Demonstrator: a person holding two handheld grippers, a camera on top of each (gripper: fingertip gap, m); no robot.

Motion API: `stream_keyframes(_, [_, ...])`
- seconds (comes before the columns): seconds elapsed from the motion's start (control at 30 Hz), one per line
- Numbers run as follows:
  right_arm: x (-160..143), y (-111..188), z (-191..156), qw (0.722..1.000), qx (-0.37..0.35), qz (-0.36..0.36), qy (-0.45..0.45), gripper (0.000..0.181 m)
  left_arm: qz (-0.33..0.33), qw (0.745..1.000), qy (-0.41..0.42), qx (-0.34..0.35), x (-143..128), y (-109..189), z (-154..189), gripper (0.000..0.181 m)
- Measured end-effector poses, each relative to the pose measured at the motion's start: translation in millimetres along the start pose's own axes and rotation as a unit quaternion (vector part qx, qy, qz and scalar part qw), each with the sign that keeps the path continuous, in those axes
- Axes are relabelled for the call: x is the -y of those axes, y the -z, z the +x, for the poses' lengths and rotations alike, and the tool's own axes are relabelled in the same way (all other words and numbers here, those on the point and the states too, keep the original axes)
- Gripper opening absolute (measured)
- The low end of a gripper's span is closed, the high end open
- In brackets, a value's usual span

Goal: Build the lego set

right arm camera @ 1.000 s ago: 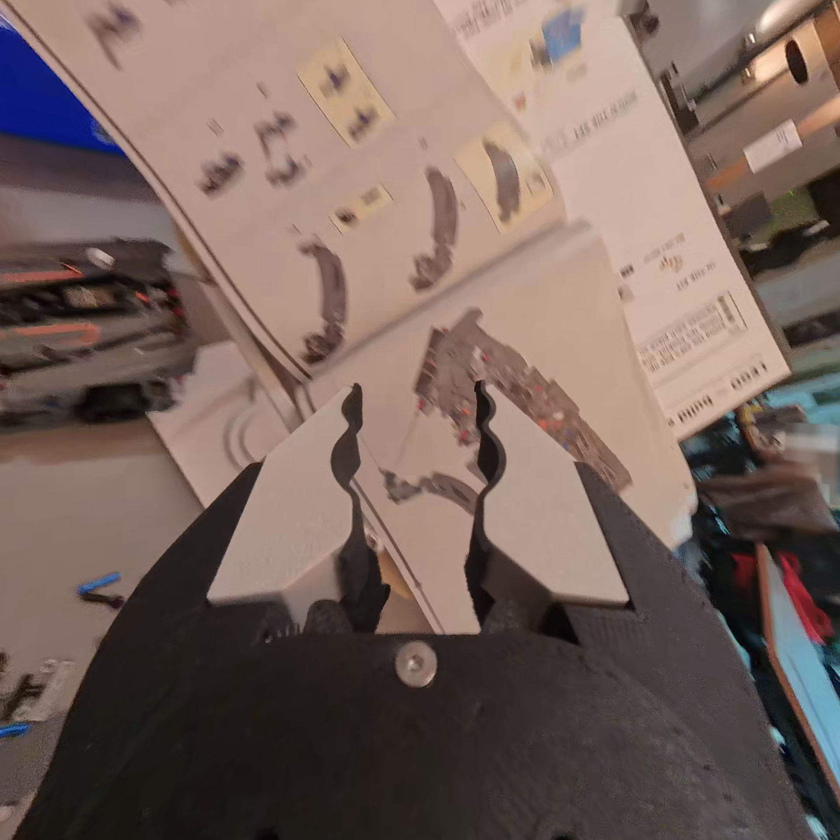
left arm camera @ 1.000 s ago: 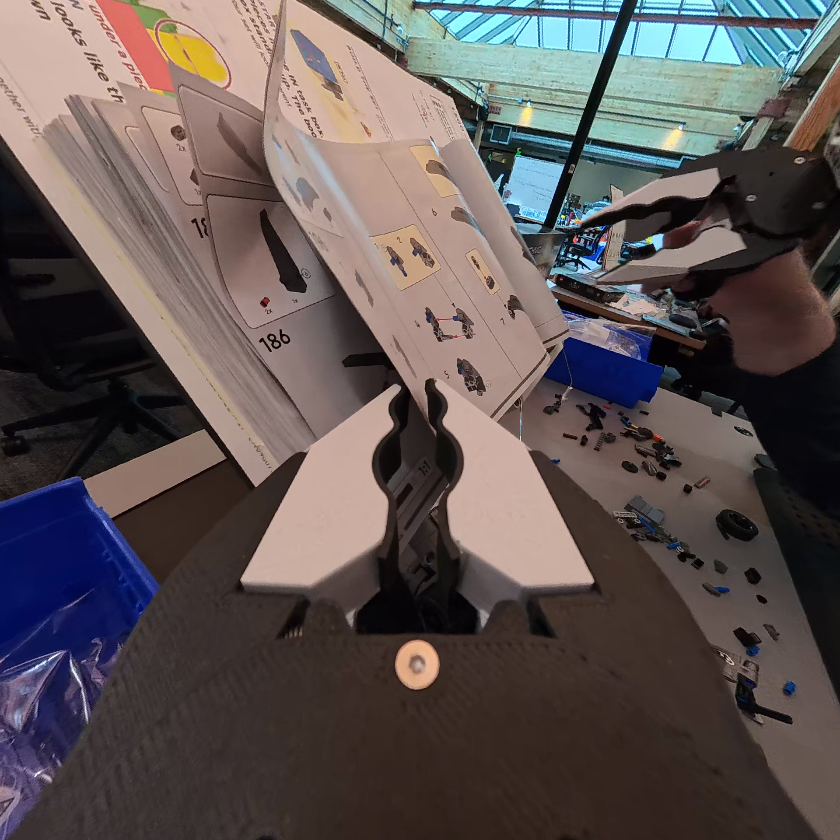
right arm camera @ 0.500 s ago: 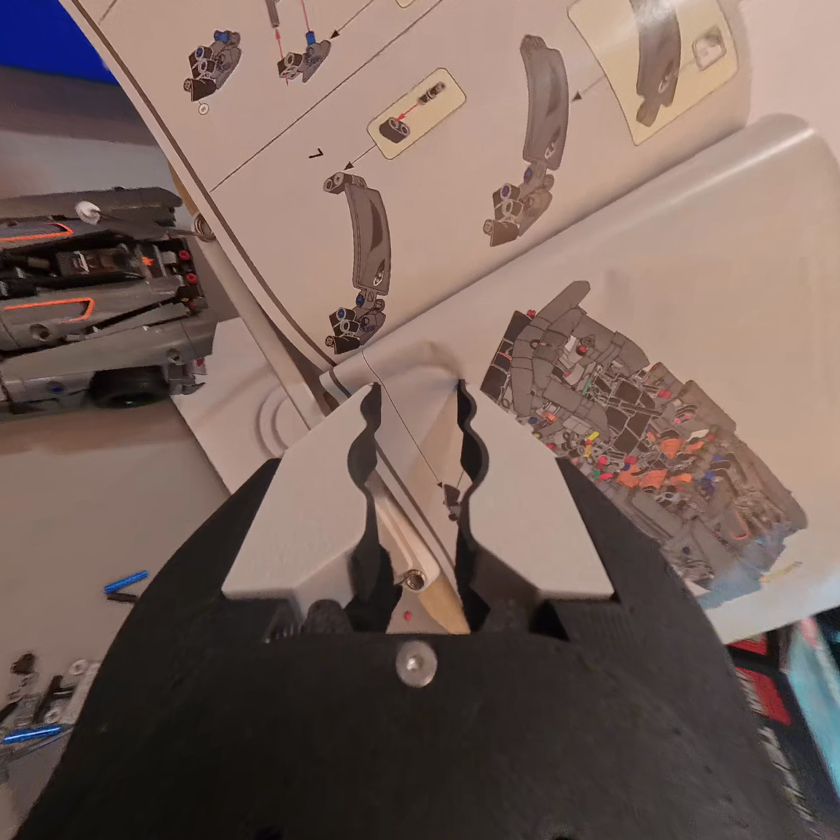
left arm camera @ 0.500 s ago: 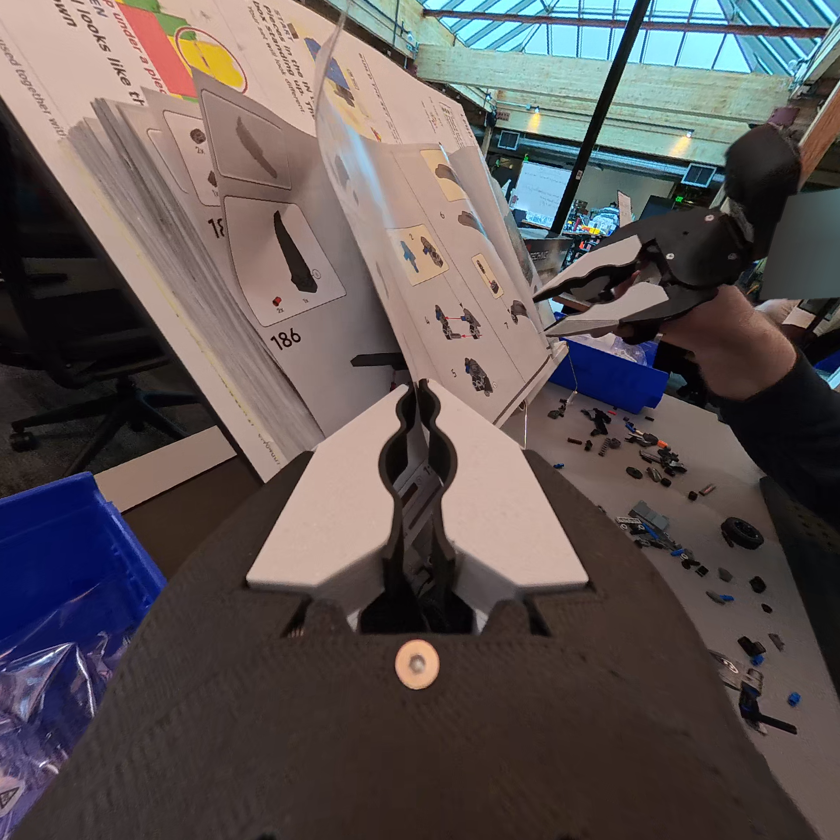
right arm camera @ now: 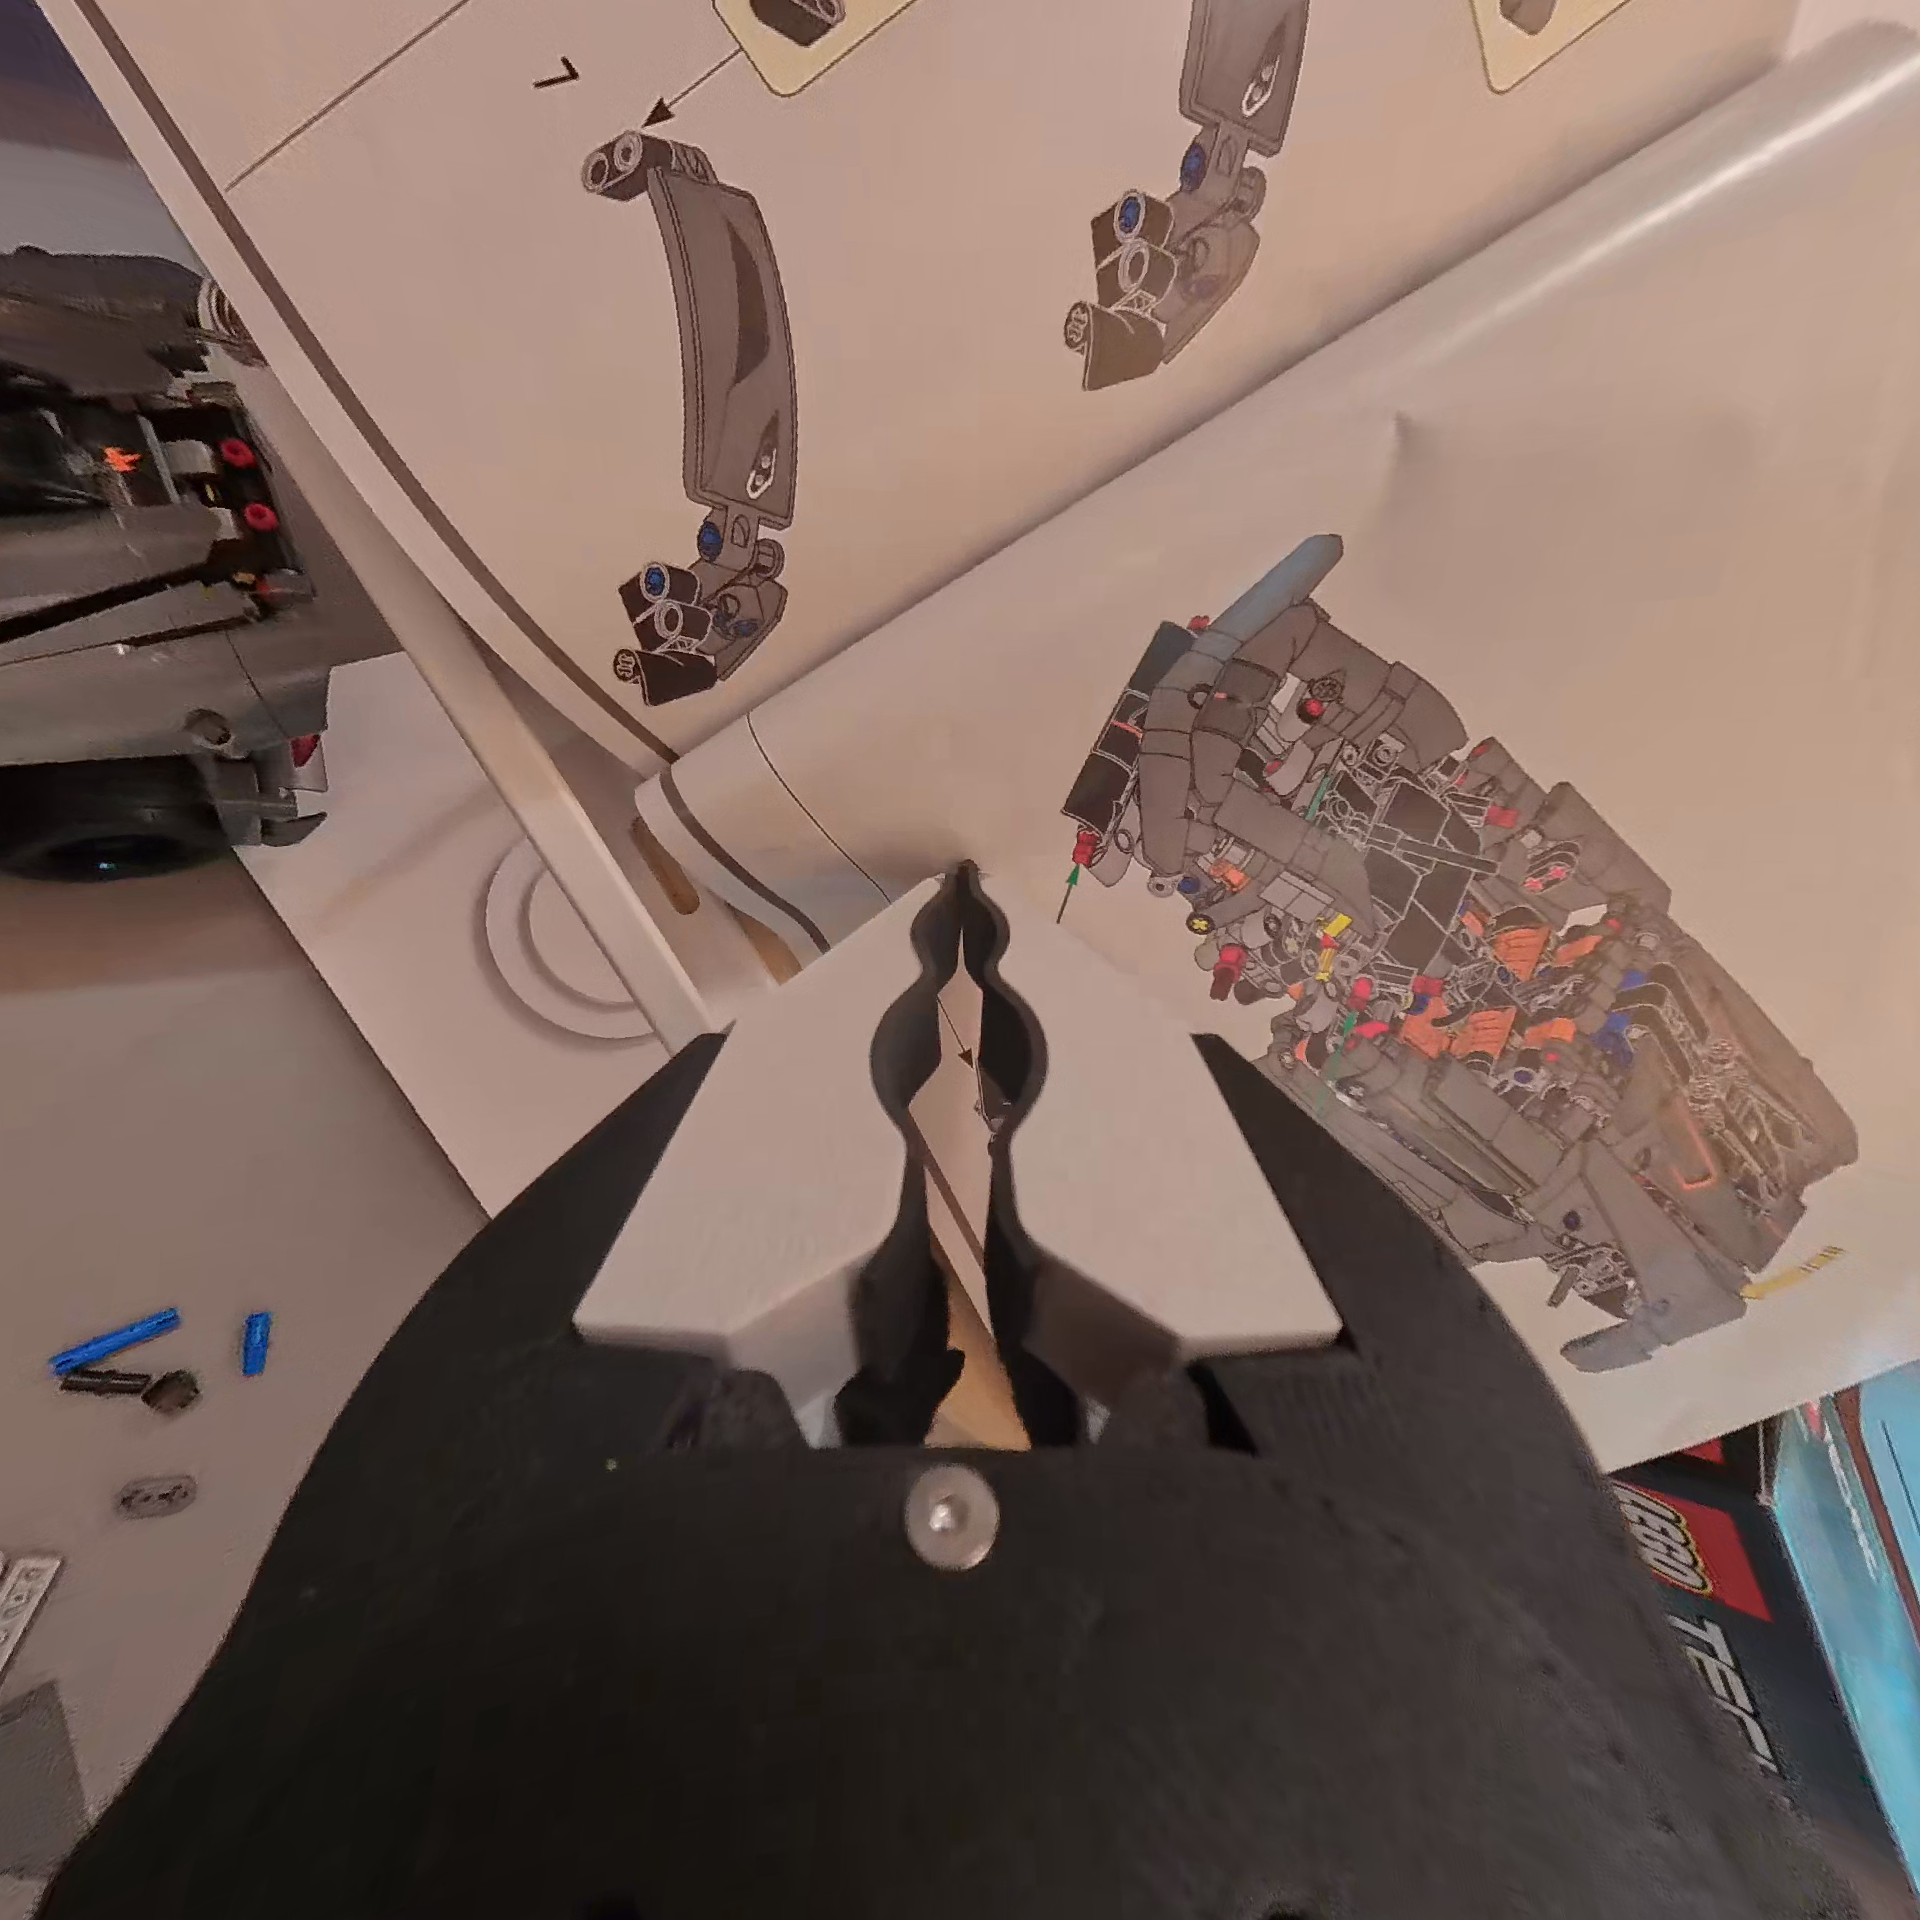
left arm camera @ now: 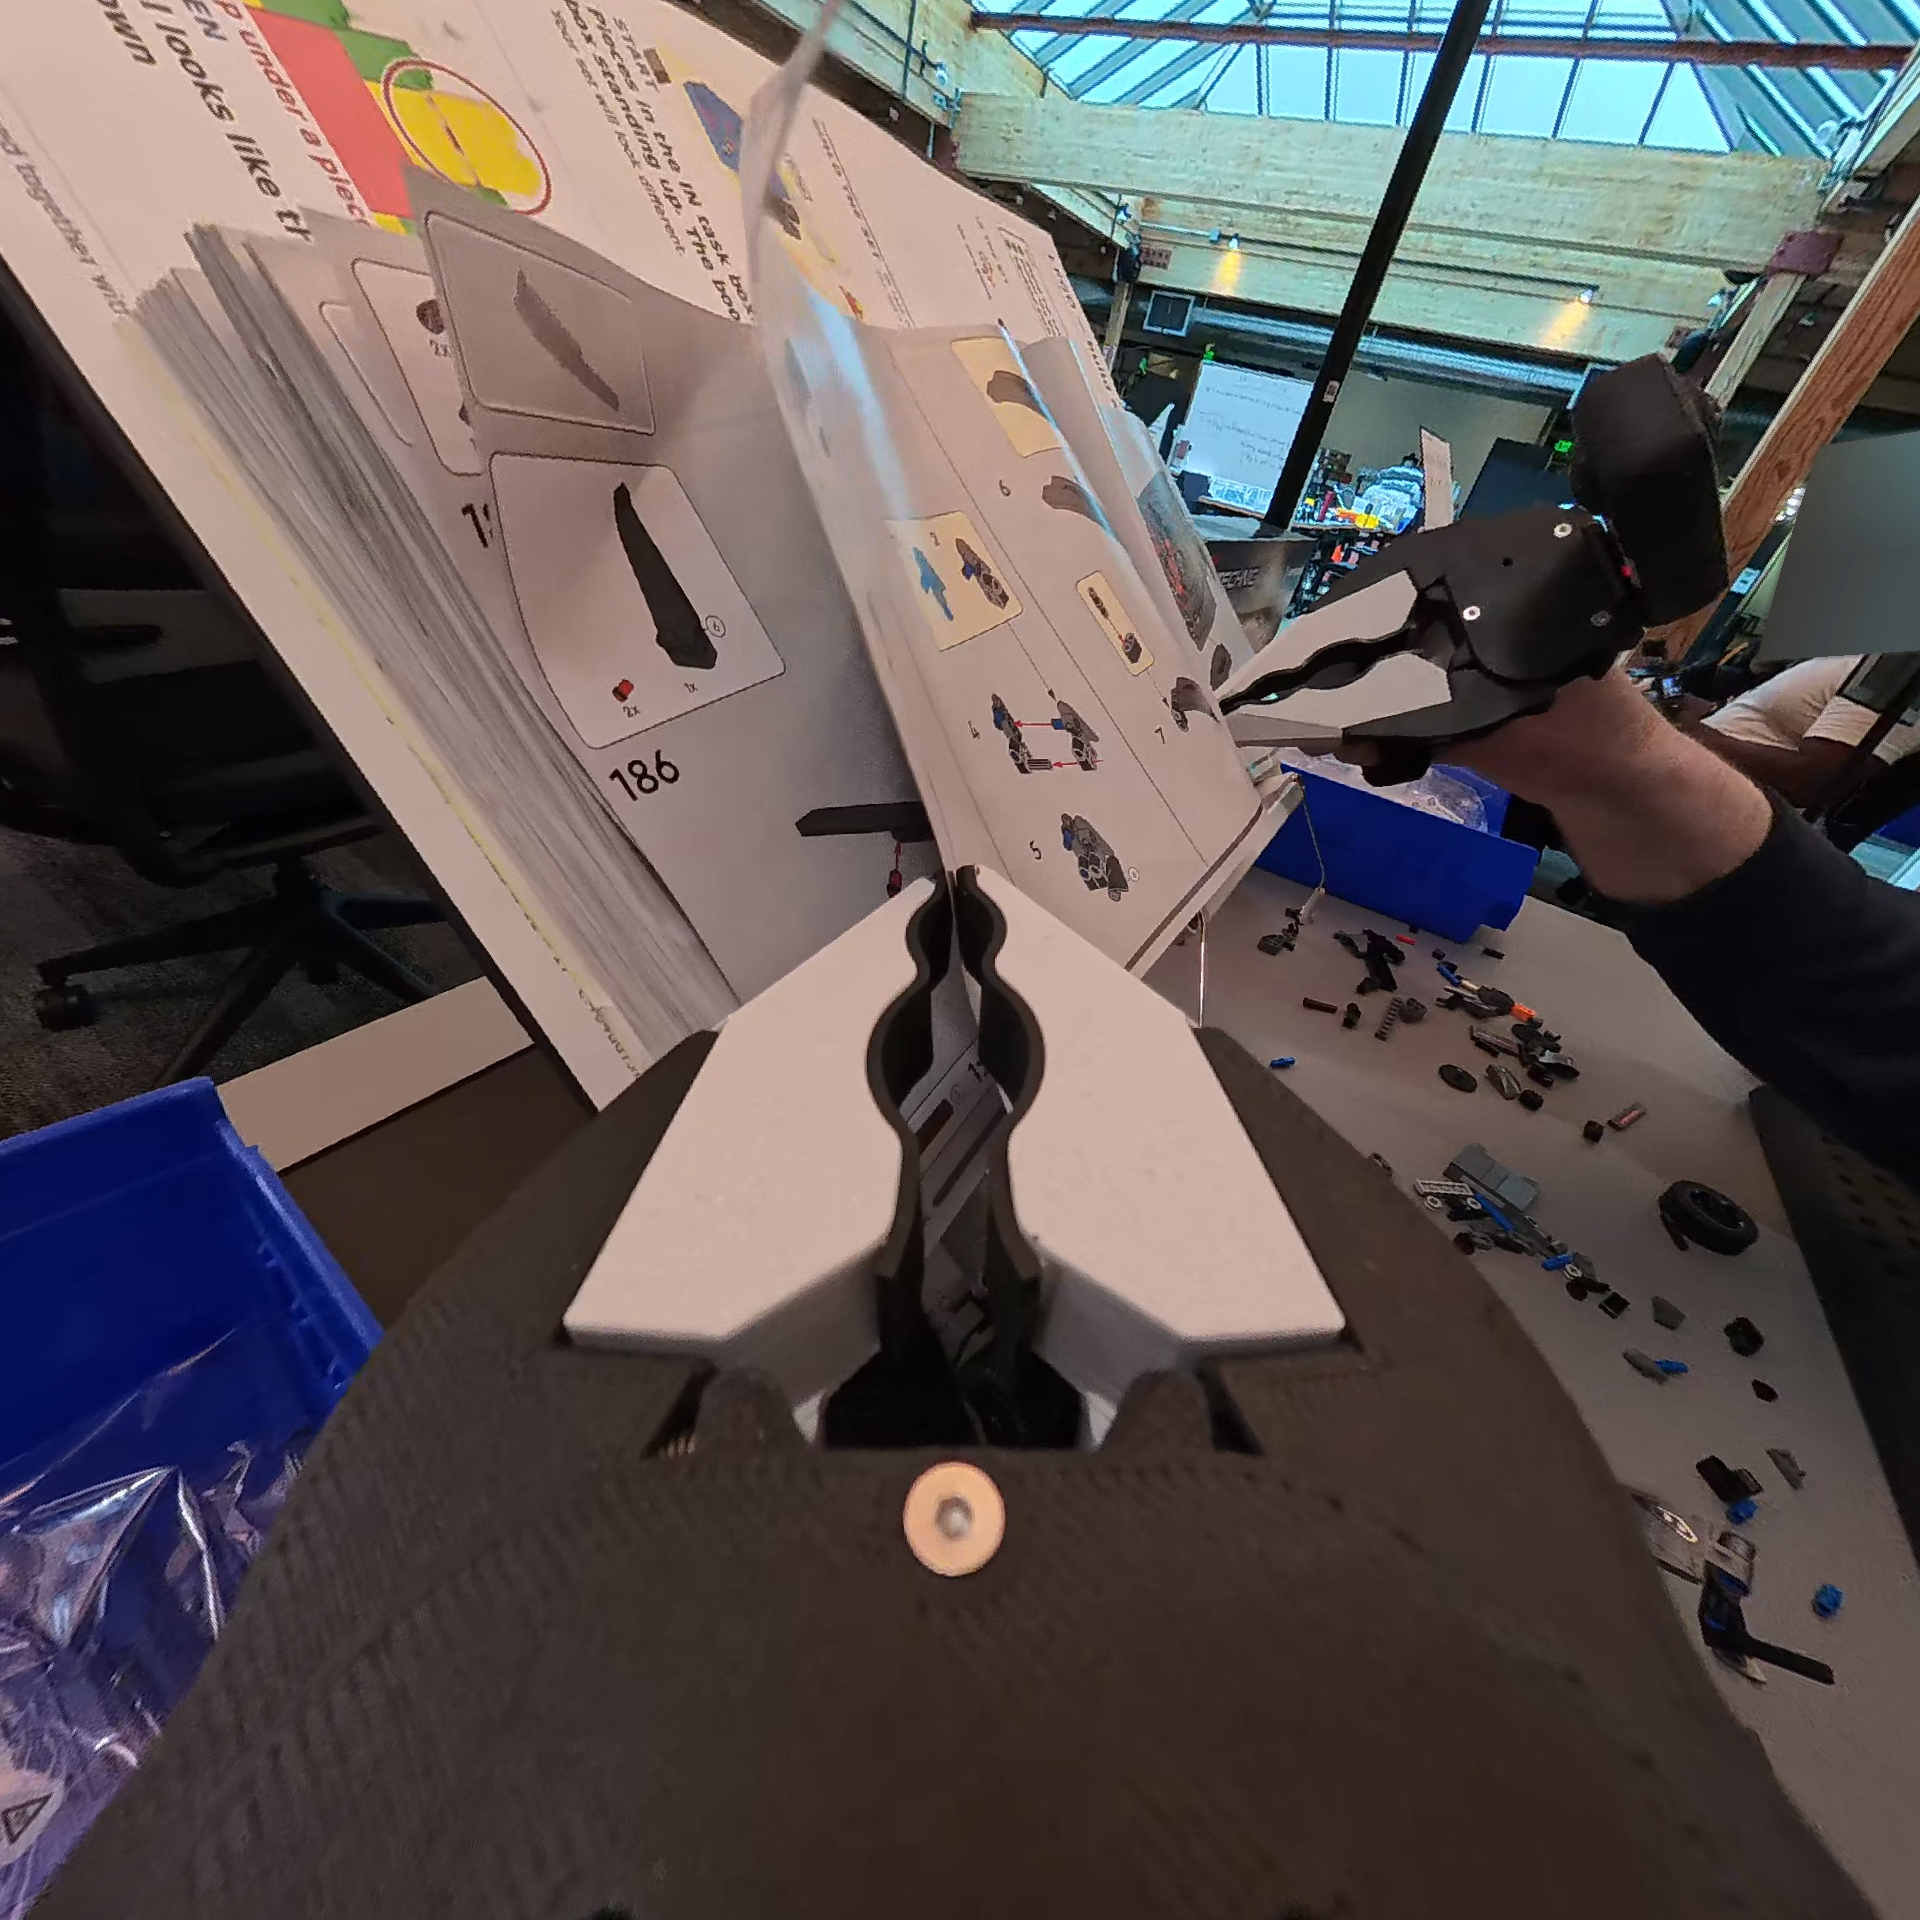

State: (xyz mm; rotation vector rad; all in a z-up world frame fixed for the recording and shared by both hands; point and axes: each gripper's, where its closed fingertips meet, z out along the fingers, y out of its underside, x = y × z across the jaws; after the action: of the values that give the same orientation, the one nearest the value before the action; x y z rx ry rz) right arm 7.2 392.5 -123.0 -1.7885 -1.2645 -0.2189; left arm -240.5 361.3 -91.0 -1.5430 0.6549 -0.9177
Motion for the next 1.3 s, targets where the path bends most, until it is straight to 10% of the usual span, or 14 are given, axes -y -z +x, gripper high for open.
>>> stream_keyframes(0.37, [7.6,24.5,1.2,0.999,-0.032,0.006,0.013,0.007,-0.004,1.0,0.007,0.007,-3.8,0.2,-6.5,0.003])
stream_keyframes(0.9, [47.8,121.9,-38.6,0.997,-0.042,0.05,0.039,0.023,0.039,0.997,0.004,0.064,21.3,19.9,-21.8,0.055])
stream_keyframes(1.3, [29.5,166.3,-112.2,0.991,0.036,0.13,-0.023,0.025,0.067,0.993,-0.087,0.045,83.6,44.7,49.2,0.056])
